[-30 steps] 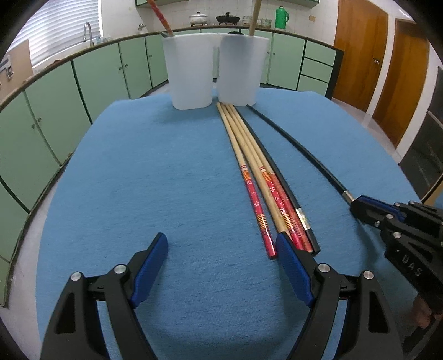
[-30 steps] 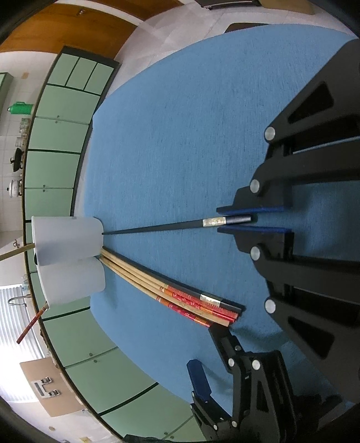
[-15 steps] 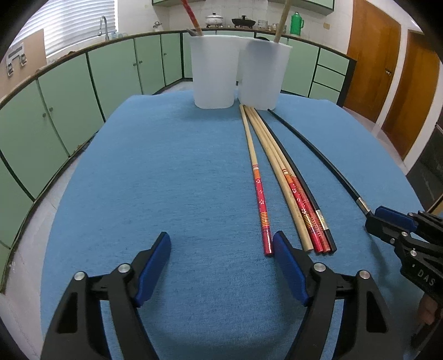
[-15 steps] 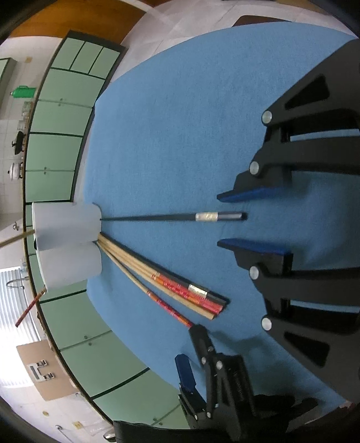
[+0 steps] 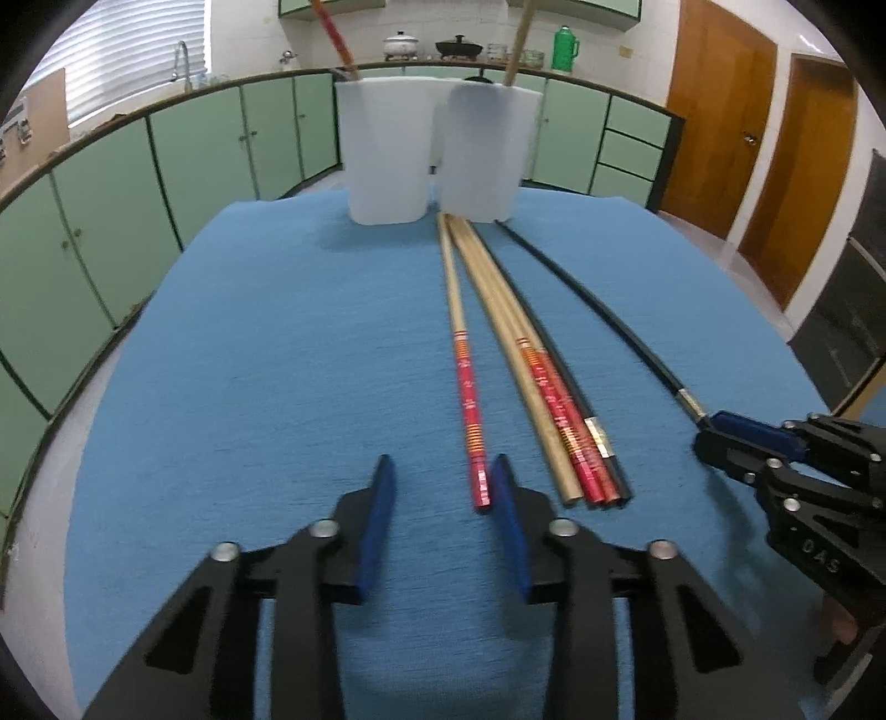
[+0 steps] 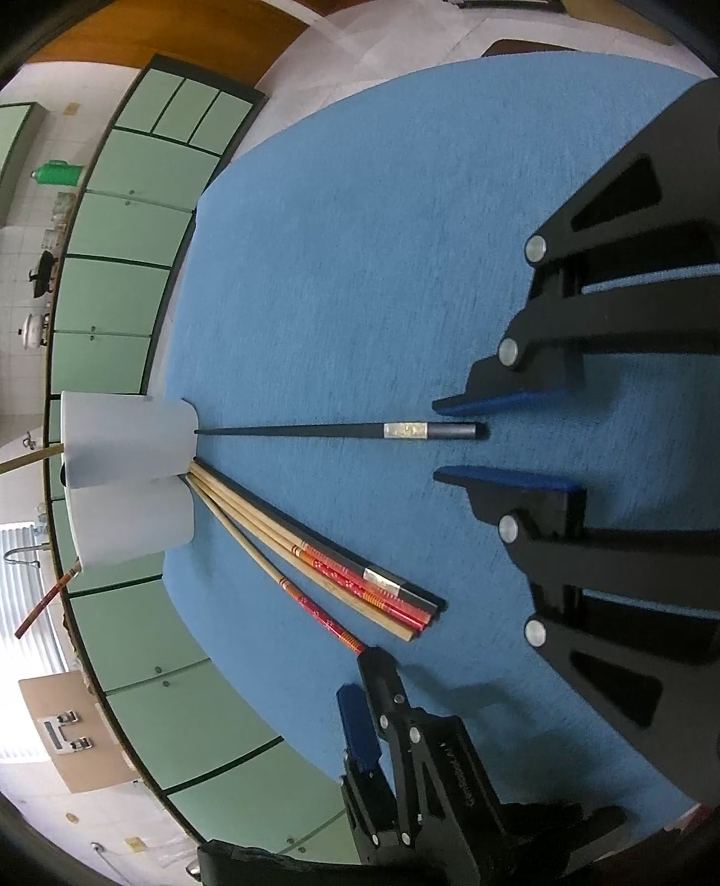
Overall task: Organize utensils
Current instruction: 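Grasp a red-patterned chopstick with the left gripper while the right holds the black chopstick, then lift both chopsticks and insert them upright into the white holder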
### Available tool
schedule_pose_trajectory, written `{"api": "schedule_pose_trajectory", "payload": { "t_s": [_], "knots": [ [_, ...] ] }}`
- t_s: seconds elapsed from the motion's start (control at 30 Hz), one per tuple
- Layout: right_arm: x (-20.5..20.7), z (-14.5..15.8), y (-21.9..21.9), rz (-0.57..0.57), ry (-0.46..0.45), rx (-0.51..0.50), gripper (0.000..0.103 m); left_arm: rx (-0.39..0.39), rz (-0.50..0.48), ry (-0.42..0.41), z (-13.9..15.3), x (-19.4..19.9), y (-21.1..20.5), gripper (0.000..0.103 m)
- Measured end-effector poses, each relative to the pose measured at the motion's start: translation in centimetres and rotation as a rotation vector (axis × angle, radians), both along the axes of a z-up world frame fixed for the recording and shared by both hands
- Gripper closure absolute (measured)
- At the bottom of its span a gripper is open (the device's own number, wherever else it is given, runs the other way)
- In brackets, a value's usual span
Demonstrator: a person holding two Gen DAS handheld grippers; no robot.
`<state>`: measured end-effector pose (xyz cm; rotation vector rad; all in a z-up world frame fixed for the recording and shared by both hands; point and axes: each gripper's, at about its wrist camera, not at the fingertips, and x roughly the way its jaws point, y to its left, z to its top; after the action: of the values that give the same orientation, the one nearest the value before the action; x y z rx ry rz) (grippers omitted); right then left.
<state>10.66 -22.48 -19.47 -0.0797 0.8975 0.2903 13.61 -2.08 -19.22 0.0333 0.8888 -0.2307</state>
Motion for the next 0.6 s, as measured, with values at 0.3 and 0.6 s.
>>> {"api": "schedule_pose_trajectory", "payload": {
  "t_s": [0.3,0.6],
  "knots": [
    [0.0,0.0,0.1,-0.007,0.003,0.009,0.097,-0.050,-0.030,0.001,0.3,-0.1,0.1,0.097],
    [-0.4,3.8,-0.5,0.010,-0.071,0.014,0.097,-0.065,-0.020,-0.103,5.6,-1.2,2.3,0.097]
  ]
}}
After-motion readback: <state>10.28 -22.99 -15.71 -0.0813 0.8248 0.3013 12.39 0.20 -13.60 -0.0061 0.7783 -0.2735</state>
